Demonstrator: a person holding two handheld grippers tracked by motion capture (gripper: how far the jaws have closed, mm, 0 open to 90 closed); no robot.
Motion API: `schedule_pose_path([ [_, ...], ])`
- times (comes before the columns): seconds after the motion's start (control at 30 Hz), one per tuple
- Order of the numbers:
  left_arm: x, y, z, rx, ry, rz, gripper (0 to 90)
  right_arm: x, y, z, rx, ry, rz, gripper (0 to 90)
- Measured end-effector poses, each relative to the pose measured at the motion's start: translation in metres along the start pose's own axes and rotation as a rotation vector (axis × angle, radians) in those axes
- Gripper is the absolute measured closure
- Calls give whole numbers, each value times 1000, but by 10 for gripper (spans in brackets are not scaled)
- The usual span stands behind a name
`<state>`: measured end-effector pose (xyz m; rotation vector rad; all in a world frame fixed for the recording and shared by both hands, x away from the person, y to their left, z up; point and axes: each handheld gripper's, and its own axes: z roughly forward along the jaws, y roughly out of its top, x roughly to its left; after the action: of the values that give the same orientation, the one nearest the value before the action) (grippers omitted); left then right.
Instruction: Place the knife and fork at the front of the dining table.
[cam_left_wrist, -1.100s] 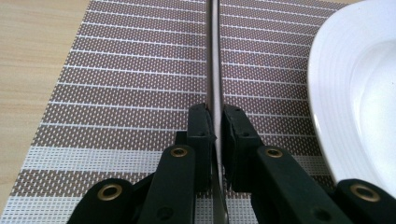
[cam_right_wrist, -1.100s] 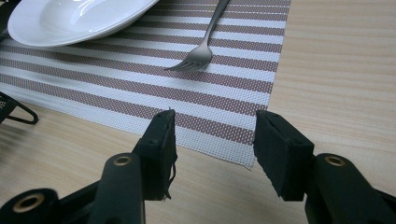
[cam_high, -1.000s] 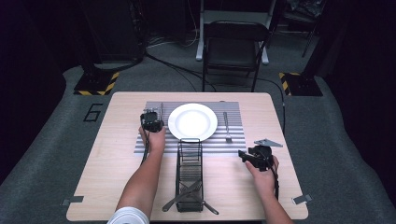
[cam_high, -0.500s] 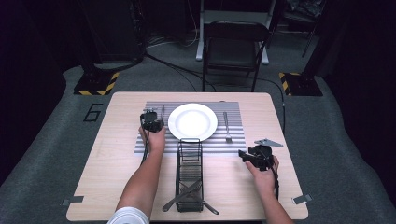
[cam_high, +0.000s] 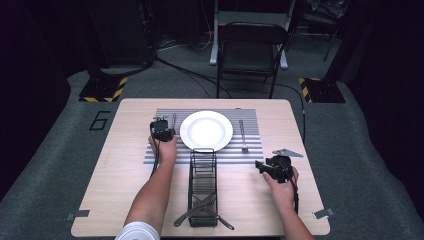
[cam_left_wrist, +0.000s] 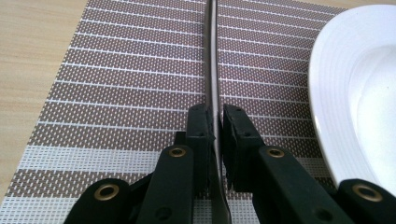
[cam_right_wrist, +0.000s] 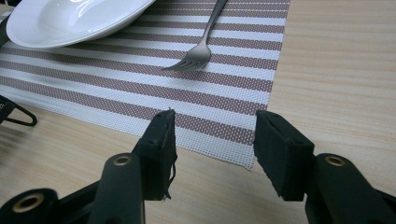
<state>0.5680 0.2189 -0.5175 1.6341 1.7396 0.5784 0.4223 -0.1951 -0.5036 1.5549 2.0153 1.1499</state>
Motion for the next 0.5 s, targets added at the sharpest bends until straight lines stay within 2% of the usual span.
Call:
schedule_pose_path([
  [0.3, -1, -1, 0, -4, -9, 2, 788, 1, 0, 1, 2, 1, -3, 481],
  [0.43, 3, 0, -1, -9, -16, -18, 785, 1, 0, 0, 0, 1, -2, 481],
  [0.5, 3, 1, -2, -14, -14, -16, 797, 1, 0, 1, 1, 0, -2, 481],
])
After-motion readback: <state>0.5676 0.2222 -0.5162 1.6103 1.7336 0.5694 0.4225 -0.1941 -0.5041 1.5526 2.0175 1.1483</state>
